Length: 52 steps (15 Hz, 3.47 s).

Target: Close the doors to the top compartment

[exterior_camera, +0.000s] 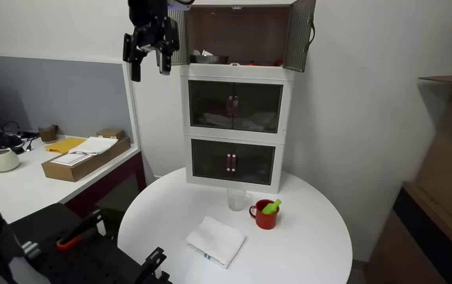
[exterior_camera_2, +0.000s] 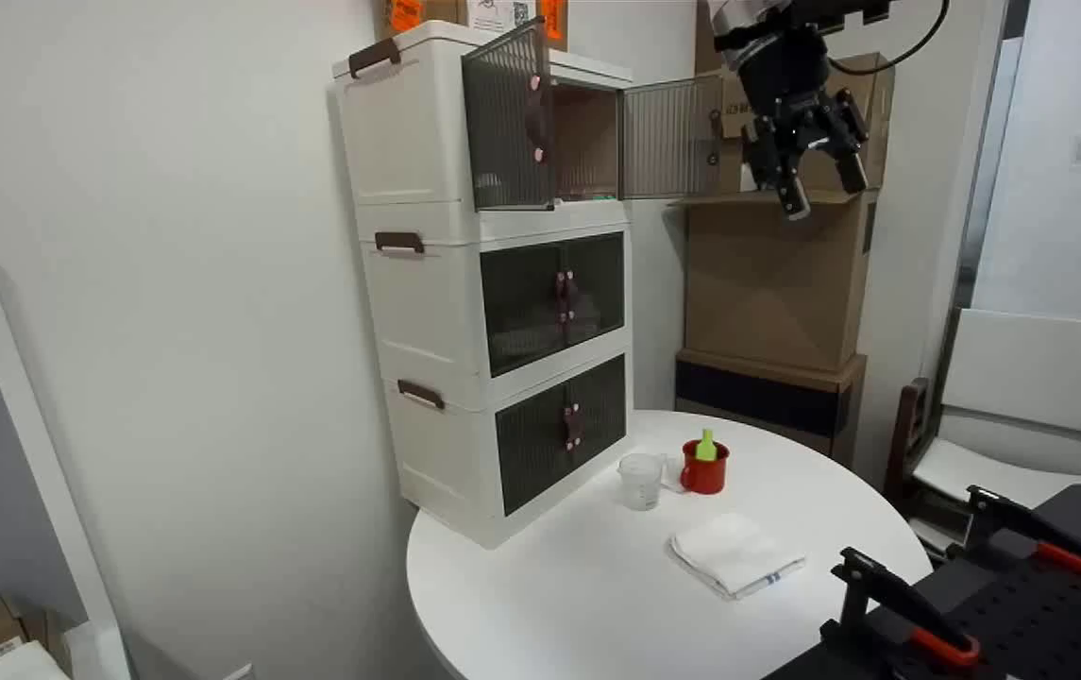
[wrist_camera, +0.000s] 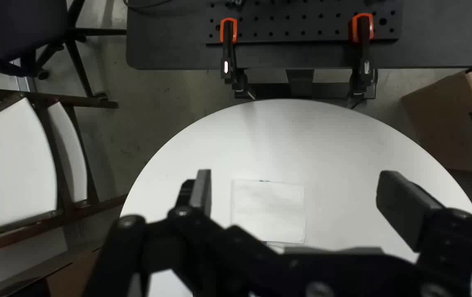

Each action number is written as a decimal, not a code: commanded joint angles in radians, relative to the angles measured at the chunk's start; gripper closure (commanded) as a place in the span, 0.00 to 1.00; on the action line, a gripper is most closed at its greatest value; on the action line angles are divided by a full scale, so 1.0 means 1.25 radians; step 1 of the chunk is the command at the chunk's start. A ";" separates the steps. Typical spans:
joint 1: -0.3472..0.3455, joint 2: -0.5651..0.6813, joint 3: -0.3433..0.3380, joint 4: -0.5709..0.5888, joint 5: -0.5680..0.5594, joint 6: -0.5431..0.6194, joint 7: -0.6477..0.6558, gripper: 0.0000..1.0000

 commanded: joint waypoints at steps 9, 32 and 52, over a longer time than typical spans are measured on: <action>0.031 -0.010 -0.030 0.147 0.003 0.148 -0.044 0.00; 0.115 0.302 -0.006 0.692 0.241 -0.009 -0.116 0.00; 0.157 0.392 -0.002 0.722 -0.181 0.081 0.350 0.00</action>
